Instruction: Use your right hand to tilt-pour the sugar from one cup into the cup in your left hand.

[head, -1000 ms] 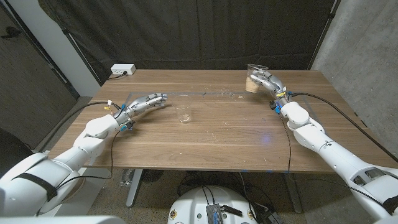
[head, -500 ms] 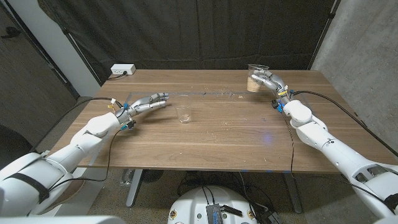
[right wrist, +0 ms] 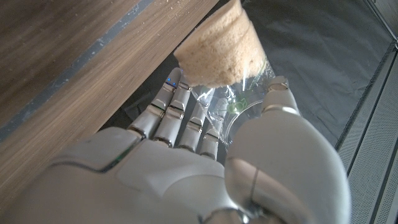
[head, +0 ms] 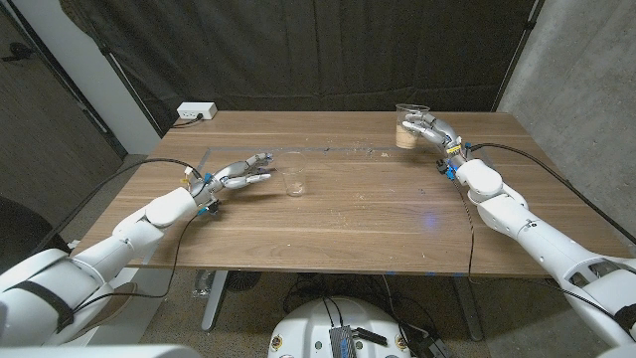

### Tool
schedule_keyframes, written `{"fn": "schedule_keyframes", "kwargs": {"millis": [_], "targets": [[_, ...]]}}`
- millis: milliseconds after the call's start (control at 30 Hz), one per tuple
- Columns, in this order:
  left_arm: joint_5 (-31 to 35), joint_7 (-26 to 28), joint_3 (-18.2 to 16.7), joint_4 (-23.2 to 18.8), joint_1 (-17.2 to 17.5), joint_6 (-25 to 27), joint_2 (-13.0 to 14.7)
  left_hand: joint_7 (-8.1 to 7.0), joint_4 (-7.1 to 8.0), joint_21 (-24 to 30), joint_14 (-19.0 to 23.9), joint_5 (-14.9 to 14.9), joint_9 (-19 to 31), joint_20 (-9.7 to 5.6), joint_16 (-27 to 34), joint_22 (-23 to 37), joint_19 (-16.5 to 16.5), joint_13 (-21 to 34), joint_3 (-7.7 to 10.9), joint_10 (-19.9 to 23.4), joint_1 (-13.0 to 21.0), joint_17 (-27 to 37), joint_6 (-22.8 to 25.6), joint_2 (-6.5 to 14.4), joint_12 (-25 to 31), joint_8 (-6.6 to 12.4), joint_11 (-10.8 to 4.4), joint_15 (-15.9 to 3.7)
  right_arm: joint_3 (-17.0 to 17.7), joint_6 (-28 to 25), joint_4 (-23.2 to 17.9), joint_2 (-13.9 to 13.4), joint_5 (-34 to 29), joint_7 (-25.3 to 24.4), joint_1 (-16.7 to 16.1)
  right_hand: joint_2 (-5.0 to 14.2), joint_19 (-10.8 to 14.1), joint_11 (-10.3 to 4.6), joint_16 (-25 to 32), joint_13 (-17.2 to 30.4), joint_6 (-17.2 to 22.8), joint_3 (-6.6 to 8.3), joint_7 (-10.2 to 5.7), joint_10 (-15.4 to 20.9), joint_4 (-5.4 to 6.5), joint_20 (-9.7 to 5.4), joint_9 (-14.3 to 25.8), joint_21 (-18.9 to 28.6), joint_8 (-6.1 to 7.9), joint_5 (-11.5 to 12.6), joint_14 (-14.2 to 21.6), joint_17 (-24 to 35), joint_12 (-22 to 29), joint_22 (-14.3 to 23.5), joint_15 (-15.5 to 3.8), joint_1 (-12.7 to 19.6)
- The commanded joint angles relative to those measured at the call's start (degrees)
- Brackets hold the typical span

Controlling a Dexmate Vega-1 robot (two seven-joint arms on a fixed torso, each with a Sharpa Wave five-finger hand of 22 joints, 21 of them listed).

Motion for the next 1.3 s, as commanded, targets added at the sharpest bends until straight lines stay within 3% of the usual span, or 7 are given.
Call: {"fn": "schedule_keyframes", "kwargs": {"millis": [33,233,500,900,1300], "targets": [[13.2,15.5,3.6,3.1,-1.2,-5.8,-0.4,-0.49,0.31,-0.2,-0.3,0.5,0.2,-0.10,-0.1,0.2,-0.5,0.0,-0.51,-0.6,0.2,0.1,-0.6,-0.4,0.0,-0.23,-0.41,-3.63,0.4,-0.2,-2.7,-1.8,-1.1,-0.6,-1.2,0.71,0.0,0.04,-0.3,0.4,0.4,0.34,0.07,0.4,0.07,-5.37,0.3,0.4,0.59,0.2,0.5,0.3,0.1,0.1,-9.89,0.0],[16.0,20.2,3.9,0.6,-0.2,-6.8,0.6,-0.86,0.33,-0.1,-0.3,0.8,0.3,-0.46,0.1,0.2,-0.5,-0.1,-0.78,-0.4,0.1,0.0,-0.7,-0.4,0.4,-0.13,-0.56,-3.94,0.6,-0.6,-3.7,-2.2,-1.1,-0.7,-1.7,0.70,0.0,-0.10,-0.4,0.4,0.4,0.33,-0.01,0.5,0.05,-5.41,0.2,0.5,0.65,0.2,0.6,0.4,0.1,0.0,-9.89,0.0],[16.6,21.2,4.3,0.0,-0.3,-6.9,0.4,-0.95,0.36,0.0,-0.1,1.2,0.5,-0.76,0.4,0.2,-0.4,-0.3,-1.08,-0.1,0.1,0.0,-0.6,-0.3,0.7,0.07,-0.76,-4.22,0.7,-0.9,-4.1,-2.2,-1.1,-0.6,-1.9,0.69,0.0,0.01,-0.5,0.5,0.5,0.32,-0.03,0.6,0.05,-5.42,0.2,0.5,0.72,0.2,0.8,0.6,0.1,-0.1,-9.90,0.0],[12.9,18.3,8.4,11.7,-6.0,-9.6,-5.3,-0.30,0.28,0.1,0.1,1.6,0.6,-0.58,0.6,0.3,-0.3,-0.5,-1.24,-0.3,0.5,0.0,-0.6,-0.1,0.9,0.31,-0.59,-3.96,1.4,-1.4,-5.0,-3.0,-0.3,-0.4,-2.8,0.66,0.0,0.02,-0.8,0.6,0.9,0.29,-0.07,0.8,0.05,-5.44,0.1,0.7,0.89,0.3,1.1,0.8,0.0,-0.1,-9.89,0.0],[9.4,16.4,11.4,14.0,-8.1,-9.9,-8.3,0.56,0.14,0.2,0.3,2.1,0.8,-0.49,0.8,0.3,-0.3,-0.8,-1.45,-0.2,1.0,0.0,0.1,0.2,1.2,0.88,-0.62,-3.76,1.9,-0.1,-3.4,-3.2,0.5,0.6,-3.0,0.62,-0.1,-0.09,-1.2,0.8,1.2,0.27,-0.12,1.1,0.03,-5.43,0.0,0.9,1.07,0.4,1.2,1.0,-0.1,-0.3,-9.90,0.1]]}}
